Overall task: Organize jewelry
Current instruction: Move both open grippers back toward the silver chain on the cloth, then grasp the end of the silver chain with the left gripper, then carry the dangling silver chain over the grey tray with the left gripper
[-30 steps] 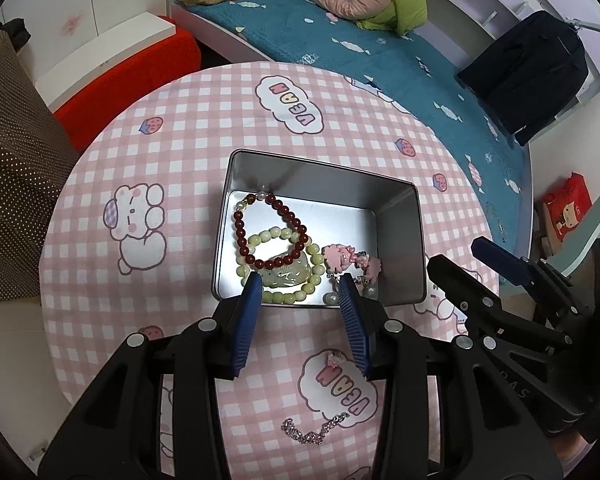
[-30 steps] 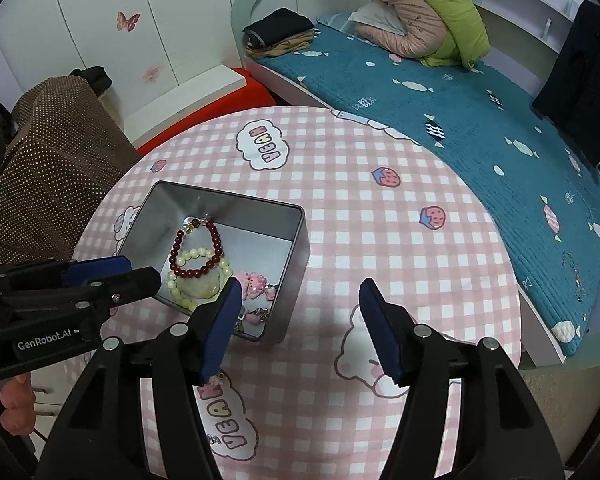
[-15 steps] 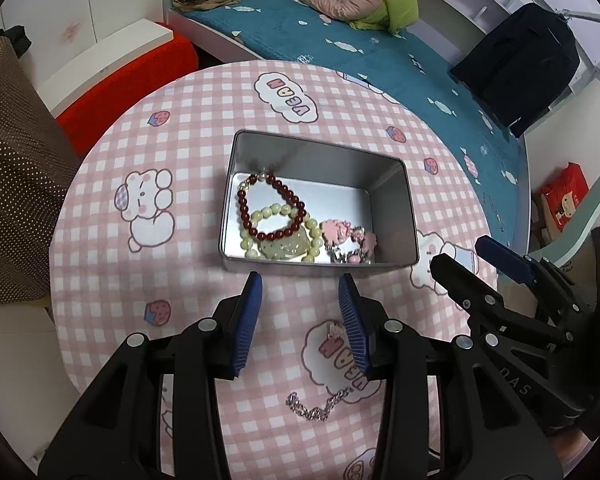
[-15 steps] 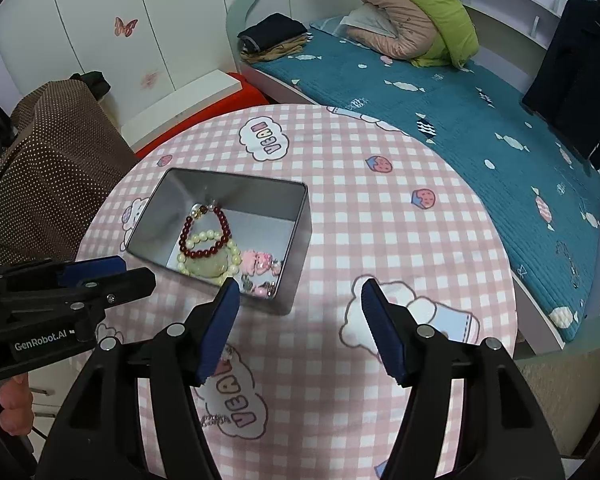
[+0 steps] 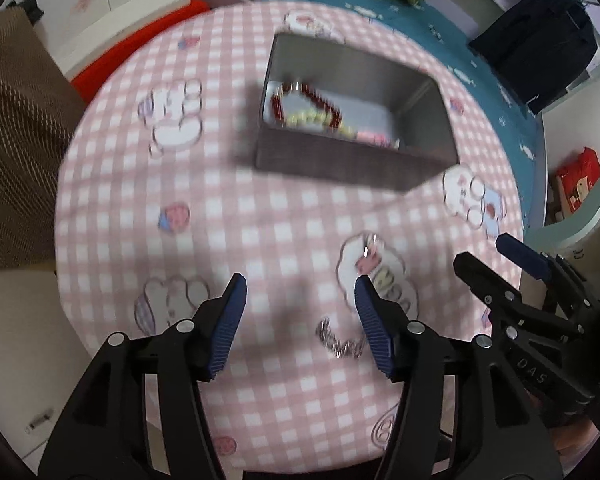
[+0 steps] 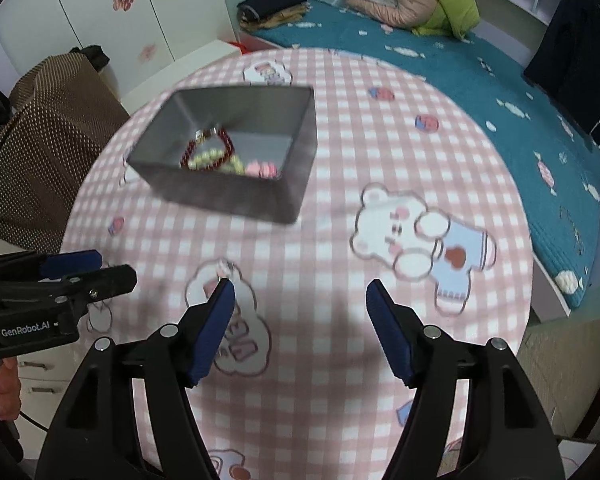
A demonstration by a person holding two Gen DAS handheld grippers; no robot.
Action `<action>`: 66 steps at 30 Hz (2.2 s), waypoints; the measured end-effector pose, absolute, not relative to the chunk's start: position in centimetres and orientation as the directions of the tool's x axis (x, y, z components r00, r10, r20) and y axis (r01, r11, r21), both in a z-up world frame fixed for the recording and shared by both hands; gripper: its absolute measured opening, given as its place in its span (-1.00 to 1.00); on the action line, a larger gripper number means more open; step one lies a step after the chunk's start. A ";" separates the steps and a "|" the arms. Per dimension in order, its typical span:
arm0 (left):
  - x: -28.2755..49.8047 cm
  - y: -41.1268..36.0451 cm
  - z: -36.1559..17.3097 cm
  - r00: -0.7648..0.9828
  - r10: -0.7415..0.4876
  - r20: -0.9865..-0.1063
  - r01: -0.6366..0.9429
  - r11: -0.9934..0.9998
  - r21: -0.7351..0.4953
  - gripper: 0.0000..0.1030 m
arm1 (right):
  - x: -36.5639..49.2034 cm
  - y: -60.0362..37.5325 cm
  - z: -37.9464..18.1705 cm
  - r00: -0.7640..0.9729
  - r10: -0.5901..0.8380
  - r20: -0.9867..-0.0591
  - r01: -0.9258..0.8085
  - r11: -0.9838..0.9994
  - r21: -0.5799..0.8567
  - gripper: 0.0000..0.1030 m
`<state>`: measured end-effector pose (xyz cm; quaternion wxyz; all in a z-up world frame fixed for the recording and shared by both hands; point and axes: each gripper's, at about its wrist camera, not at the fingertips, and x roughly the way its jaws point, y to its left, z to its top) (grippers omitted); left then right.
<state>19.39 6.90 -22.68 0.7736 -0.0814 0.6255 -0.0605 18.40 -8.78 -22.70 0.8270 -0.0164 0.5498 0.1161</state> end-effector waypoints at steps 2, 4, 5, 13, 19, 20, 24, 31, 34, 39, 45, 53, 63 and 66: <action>18.9 6.9 -23.3 0.188 -0.204 -0.961 -0.010 0.978 -0.209 0.12 | 17.8 -8.9 -23.2 0.357 0.168 -0.919 -0.207 0.974 0.097 0.27; 18.6 6.7 -24.1 0.157 -0.214 -0.964 -0.012 0.976 -0.218 0.12 | 17.4 -9.0 -23.7 0.346 0.162 -0.924 -0.205 0.974 0.094 0.27; 18.5 6.6 -24.6 0.140 -0.221 -0.965 -0.015 0.974 -0.225 0.12 | 17.3 -9.0 -23.9 0.341 0.160 -0.926 -0.204 0.975 0.094 0.27; 17.8 5.9 -26.8 0.034 -0.274 -0.961 -0.082 0.958 -0.276 -0.14 | 16.6 -9.8 -24.8 0.323 0.147 -0.935 -0.185 0.979 0.090 0.28; 18.1 4.6 -27.5 0.020 -0.266 -0.964 -0.092 0.959 -0.267 -0.77 | 16.4 -10.1 -25.2 0.315 0.148 -0.938 -0.177 0.980 0.095 0.28; 18.2 4.4 -27.6 0.011 -0.273 -0.962 -0.083 0.958 -0.273 -0.87 | 16.4 -10.1 -25.2 0.313 0.148 -0.938 -0.175 0.980 0.097 0.28; 18.2 4.0 -27.4 0.010 -0.277 -0.961 -0.066 0.959 -0.277 -0.91 | 16.6 -10.3 -25.2 0.314 0.152 -0.937 -0.169 0.980 0.102 0.28; 18.8 5.8 -25.1 0.089 -0.241 -0.966 -0.077 0.966 -0.248 -0.91 | 18.1 -9.5 -24.6 0.329 0.220 -0.918 -0.196 0.967 0.161 0.28; 18.9 7.2 -23.6 0.159 -0.250 -0.955 -0.090 0.960 -0.267 -0.91 | 18.7 -8.6 -24.2 0.338 0.275 -0.900 -0.241 0.950 0.200 0.24; 19.6 8.6 -20.7 0.256 -0.215 -0.943 -0.102 0.963 -0.248 -0.91 | 19.8 -6.4 -24.6 0.320 0.327 -0.889 -0.323 0.920 0.222 -0.10; 20.6 8.9 -20.9 0.238 -0.189 -0.953 -0.116 0.968 -0.221 -0.91 | 20.4 -4.1 -26.9 0.259 0.339 -0.904 -0.391 0.893 0.223 -0.33; 21.3 8.1 -22.2 0.207 -0.172 -0.963 -0.119 0.973 -0.199 -0.91 | 20.5 -3.1 -27.4 0.283 0.280 -0.917 -0.457 0.880 0.128 -0.74; 22.0 7.4 -21.4 0.231 -0.161 -0.959 -0.105 0.976 -0.189 -0.91 | 21.8 -5.4 -25.3 0.283 0.345 -0.895 -0.410 0.887 0.213 -0.75; 22.4 7.6 -20.8 0.246 -0.173 -0.954 -0.116 0.972 -0.206 -0.91 | 22.1 -6.2 -24.0 0.299 0.357 -0.885 -0.391 0.892 0.227 -0.75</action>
